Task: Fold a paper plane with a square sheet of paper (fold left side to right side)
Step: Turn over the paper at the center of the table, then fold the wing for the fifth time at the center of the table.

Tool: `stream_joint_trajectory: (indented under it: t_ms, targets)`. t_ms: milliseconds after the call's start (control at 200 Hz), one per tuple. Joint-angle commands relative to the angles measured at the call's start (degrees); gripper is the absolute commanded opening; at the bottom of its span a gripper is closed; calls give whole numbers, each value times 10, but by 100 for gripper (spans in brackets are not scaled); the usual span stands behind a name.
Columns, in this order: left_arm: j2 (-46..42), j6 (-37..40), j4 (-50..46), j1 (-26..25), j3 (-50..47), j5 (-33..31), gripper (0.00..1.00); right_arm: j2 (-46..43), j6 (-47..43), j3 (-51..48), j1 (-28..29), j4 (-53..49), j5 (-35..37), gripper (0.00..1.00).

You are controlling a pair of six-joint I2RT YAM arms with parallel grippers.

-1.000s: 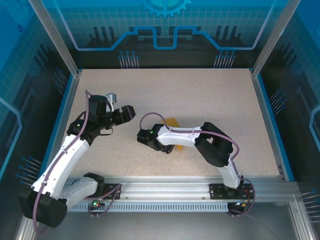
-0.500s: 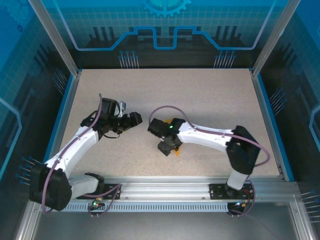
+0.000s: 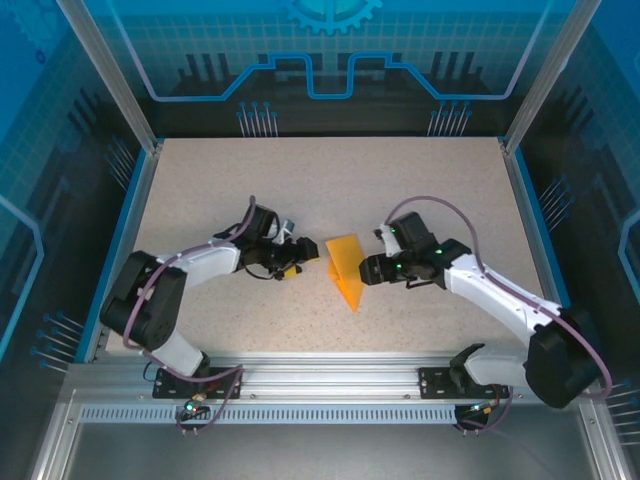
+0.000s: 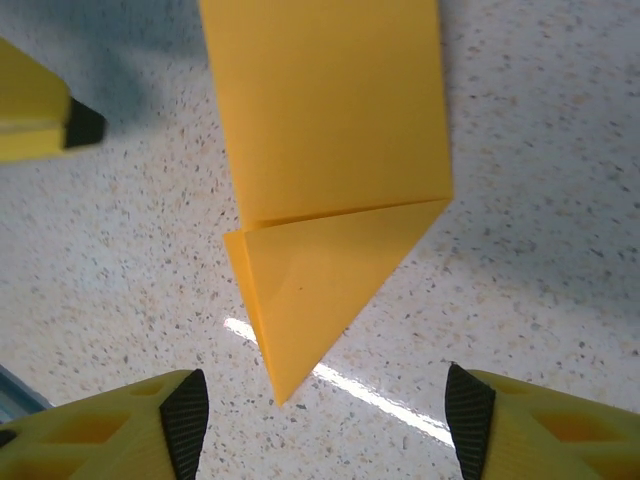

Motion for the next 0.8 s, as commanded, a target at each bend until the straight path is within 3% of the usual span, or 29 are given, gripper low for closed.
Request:
stream_joint_trajectory:
  t_ms: [0, 270, 640, 795]
  targets:
    - [44, -14, 44, -20, 46, 20, 79, -34, 23, -33, -42, 54, -91, 67]
    - [146, -5, 58, -42, 123, 26, 69, -60, 22, -77, -80, 77, -132, 67]
    - [164, 57, 45, -40, 141, 28, 20, -45, 3, -78, -80, 91, -143, 67]
    - [142, 99, 34, -34, 124, 32, 8, -11, -7, -72, -94, 126, -186, 67]
